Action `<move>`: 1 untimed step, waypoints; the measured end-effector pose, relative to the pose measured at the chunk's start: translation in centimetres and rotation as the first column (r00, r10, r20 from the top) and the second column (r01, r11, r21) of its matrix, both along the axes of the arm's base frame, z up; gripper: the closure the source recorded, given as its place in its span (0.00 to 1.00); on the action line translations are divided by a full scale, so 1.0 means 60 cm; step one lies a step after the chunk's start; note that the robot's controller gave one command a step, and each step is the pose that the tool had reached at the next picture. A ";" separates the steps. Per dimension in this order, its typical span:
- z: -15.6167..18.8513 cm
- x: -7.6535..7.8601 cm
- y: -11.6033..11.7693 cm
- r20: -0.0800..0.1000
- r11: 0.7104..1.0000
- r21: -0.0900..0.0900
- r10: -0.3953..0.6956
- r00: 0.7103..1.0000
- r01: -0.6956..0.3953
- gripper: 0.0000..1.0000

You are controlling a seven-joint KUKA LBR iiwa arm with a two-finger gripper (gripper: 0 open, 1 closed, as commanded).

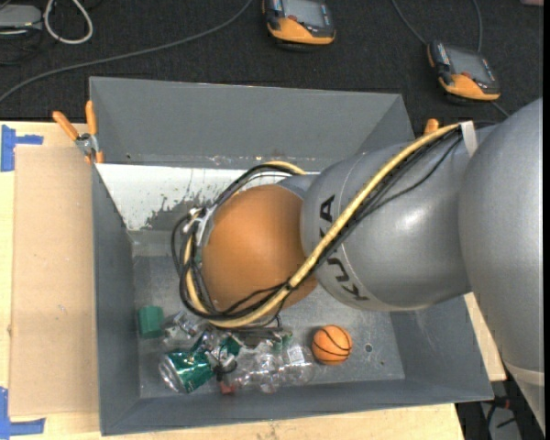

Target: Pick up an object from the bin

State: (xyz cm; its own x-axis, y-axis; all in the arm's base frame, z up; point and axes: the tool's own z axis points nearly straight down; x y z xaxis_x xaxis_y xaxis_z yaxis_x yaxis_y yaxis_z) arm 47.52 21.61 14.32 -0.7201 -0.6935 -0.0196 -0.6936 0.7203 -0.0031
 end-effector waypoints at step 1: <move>0.023 -0.001 0.000 -0.002 1.000 -0.001 0.000 1.000 0.000 1.00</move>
Offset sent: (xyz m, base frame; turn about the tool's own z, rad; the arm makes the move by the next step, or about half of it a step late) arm -0.0004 0.0000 0.0426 0.0002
